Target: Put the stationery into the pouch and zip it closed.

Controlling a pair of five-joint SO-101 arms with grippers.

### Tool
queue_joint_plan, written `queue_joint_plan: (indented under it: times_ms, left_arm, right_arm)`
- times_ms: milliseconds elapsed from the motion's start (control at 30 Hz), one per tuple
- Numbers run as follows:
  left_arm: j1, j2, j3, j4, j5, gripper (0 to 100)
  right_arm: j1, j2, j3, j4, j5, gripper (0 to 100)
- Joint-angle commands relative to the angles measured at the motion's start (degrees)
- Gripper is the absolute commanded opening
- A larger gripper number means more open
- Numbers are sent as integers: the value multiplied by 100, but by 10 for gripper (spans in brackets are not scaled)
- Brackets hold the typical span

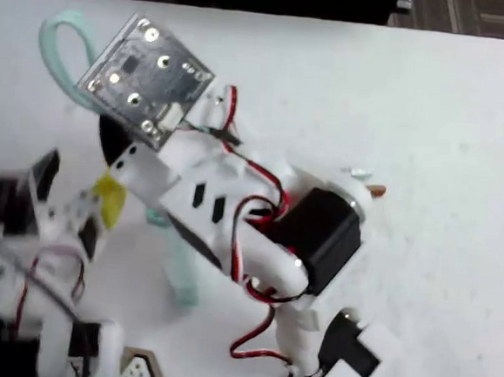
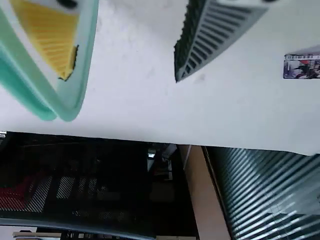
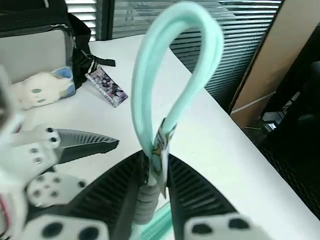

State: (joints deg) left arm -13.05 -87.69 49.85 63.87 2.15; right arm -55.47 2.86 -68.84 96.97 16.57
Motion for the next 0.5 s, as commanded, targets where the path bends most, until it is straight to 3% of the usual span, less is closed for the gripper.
queue_joint_plan:
  times_ms: [0,133,300,467]
  left_arm:
    - [-75,-1411,-114,862,-62,323]
    - [409,-1754,-1002,1785,-62,325]
    - [1710,-1613,-2330,2734,-53,325]
    - [3011,-1587,-1960,2743,-62,325]
  right_arm:
    - [-66,-22,-70,-31,-9,17]
    - [84,-13,-70,-233,-9,17]
    - [268,119,-79,-295,-18,17]
    - [189,233,-132,-295,-44,17]
